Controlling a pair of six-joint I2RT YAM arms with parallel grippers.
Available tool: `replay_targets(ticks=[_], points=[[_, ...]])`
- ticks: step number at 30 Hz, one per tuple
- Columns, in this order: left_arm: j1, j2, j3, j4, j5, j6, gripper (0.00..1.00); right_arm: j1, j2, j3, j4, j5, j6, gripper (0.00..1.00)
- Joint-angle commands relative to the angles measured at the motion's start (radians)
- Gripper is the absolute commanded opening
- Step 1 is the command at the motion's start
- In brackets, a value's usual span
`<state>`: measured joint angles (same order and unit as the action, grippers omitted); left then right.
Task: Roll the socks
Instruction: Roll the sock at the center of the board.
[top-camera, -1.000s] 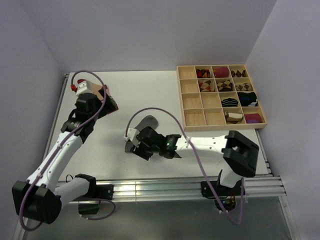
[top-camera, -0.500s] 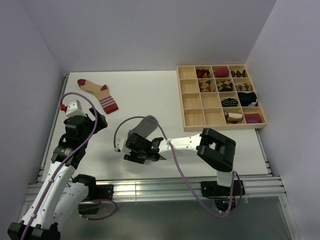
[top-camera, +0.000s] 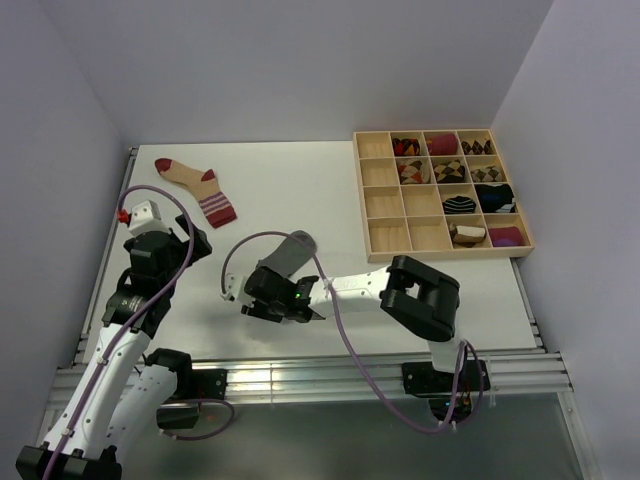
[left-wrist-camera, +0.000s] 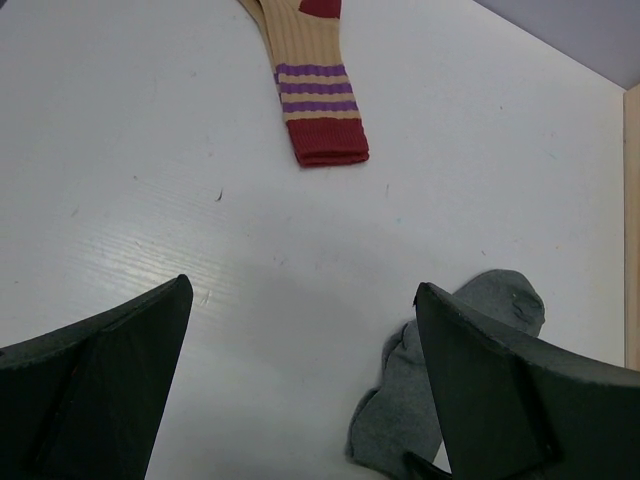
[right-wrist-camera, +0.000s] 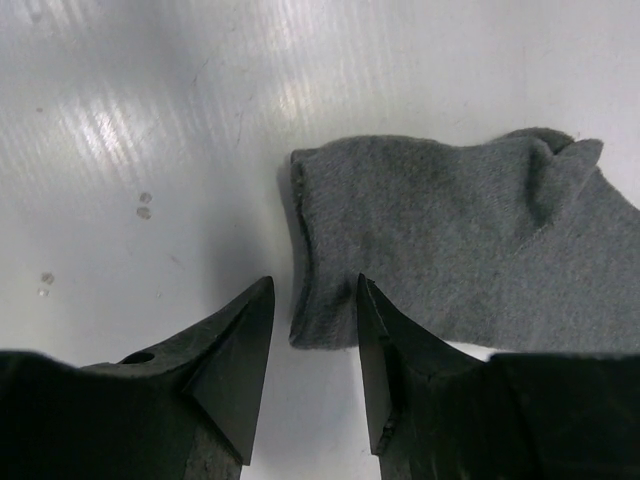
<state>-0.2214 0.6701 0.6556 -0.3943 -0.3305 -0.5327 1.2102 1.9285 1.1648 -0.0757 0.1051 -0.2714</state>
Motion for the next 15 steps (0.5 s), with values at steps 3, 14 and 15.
replay_targets(ticks=[3, 14, 15], points=[[0.011, -0.009, 0.006, 0.015, -0.013, 0.028, 1.0, -0.005, 0.043, 0.035, 0.019, 0.038, -0.011, 0.45], [0.024, -0.006, -0.002, 0.026, 0.013, 0.028, 1.0, -0.032, 0.109, 0.047, -0.044, -0.019, 0.0, 0.13], [0.024, -0.003, -0.004, 0.029, 0.018, 0.03, 0.99, -0.035, 0.115, 0.052, -0.053, -0.027, 0.009, 0.03]])
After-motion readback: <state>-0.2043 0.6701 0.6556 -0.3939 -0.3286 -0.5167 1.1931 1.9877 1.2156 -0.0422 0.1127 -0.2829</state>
